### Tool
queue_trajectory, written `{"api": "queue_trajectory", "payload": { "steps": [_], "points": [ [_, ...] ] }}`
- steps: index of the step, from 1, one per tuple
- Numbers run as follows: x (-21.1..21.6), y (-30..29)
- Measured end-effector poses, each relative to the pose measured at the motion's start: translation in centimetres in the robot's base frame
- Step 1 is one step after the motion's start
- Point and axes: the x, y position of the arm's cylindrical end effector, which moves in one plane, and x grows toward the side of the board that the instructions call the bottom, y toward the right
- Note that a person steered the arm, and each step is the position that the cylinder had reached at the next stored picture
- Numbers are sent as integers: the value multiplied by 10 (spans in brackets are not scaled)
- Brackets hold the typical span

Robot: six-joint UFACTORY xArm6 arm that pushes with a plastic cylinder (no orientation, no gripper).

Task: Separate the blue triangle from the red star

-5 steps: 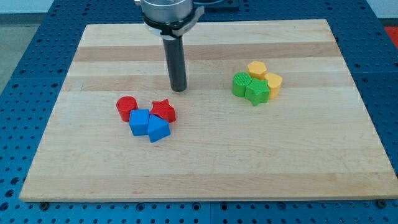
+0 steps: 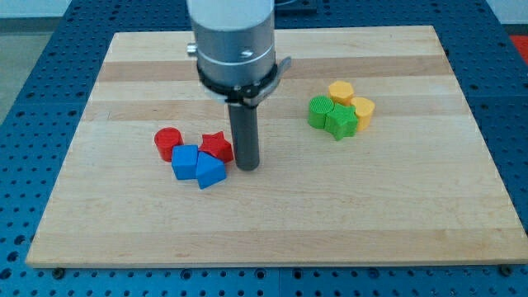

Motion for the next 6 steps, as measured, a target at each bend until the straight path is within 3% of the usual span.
{"api": "queue_trajectory", "payload": {
  "steps": [3,6],
  "points": [
    [20,-42],
    [23,-42]
  ]
}}
